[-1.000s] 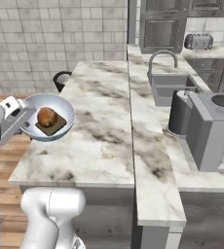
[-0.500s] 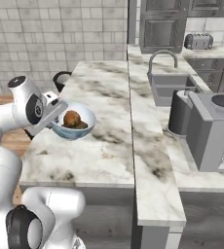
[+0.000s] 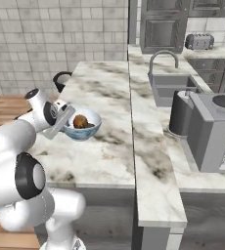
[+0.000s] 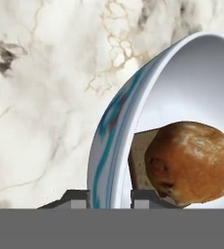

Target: Pick up the heated bread from the toaster oven and place it in the bowl. Then move the bread bowl to the dining counter.

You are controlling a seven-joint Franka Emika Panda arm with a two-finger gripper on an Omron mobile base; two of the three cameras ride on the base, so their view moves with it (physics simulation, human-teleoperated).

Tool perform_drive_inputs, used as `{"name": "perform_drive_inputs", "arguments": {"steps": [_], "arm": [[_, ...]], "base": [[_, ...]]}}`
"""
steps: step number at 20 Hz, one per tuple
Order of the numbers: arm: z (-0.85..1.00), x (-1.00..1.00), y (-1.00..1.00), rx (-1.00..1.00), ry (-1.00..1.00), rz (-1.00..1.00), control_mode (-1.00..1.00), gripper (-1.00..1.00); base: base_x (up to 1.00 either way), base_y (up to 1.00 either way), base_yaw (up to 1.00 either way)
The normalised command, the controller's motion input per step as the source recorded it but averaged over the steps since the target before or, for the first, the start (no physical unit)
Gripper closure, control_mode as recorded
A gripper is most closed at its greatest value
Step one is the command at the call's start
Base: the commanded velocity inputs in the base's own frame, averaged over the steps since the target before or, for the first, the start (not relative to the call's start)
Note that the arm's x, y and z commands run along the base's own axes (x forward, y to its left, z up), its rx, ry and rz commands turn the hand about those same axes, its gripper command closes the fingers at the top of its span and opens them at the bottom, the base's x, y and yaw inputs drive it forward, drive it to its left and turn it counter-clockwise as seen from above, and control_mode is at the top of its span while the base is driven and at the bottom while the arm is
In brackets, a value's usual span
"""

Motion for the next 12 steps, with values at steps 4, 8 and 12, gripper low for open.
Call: {"name": "perform_drive_inputs", "arguments": {"steps": [4, 8, 12], "arm": [[-0.84, 0.67, 0.0, 0.0, -0.12, 0.04, -1.0, 1.0], [-0.49, 0.35, -0.01, 0.0, -0.02, 0.01, -1.0, -1.0], [0.0, -0.01, 0.08, 0.0, 0.0, 0.0, -1.0, -1.0]], "base": [[0.0, 0.0, 0.0], [0.0, 0.0, 0.0], [0.0, 0.0, 0.0]]}}
